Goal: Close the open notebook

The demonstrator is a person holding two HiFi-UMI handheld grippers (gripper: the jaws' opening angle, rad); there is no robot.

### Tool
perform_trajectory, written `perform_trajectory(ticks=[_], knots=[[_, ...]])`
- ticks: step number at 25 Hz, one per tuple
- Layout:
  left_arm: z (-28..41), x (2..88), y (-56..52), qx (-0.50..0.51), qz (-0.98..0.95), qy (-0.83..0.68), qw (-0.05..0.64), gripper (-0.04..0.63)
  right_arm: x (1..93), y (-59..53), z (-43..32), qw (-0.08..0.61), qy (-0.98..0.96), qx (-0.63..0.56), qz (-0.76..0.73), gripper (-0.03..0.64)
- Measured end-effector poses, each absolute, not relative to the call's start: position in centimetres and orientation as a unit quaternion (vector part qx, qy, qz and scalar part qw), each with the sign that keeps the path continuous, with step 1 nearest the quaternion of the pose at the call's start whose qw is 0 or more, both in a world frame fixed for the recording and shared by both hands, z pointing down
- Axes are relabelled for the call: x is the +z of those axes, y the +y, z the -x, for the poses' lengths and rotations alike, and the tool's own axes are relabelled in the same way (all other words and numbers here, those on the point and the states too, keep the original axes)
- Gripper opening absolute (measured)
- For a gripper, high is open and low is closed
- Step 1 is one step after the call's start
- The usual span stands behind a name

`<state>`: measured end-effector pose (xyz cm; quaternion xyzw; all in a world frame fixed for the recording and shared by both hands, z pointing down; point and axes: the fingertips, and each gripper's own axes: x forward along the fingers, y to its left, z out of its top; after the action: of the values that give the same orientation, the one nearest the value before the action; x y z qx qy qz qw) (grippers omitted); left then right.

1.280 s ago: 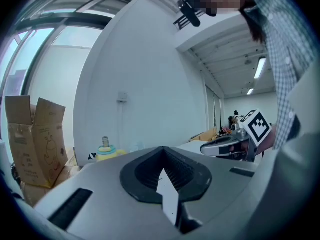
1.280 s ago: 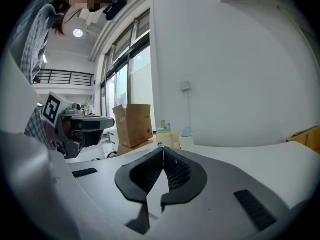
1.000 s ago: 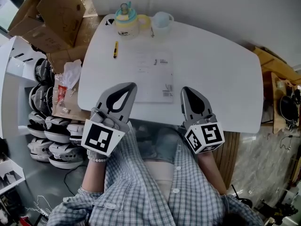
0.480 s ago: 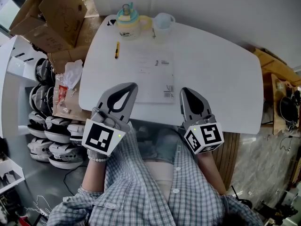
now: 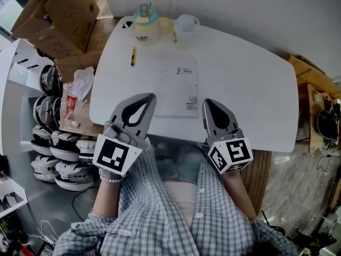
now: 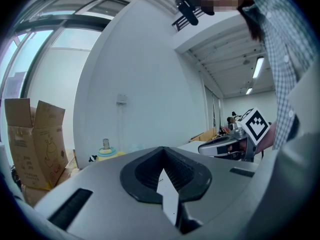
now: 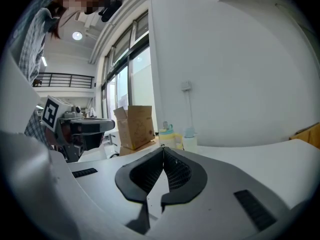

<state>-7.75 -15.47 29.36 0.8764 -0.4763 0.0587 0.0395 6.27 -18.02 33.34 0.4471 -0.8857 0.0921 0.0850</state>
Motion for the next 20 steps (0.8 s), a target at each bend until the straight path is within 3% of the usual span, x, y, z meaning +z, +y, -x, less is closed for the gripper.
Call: perform_trajectory(ticks=[20], knots=[[7.56,29.56,-15.59,0.062,-0.877,-0.475,0.041,0.006,33.90,-17.97,-6.20,0.090,-0.887,0.101,-0.441,0.020]])
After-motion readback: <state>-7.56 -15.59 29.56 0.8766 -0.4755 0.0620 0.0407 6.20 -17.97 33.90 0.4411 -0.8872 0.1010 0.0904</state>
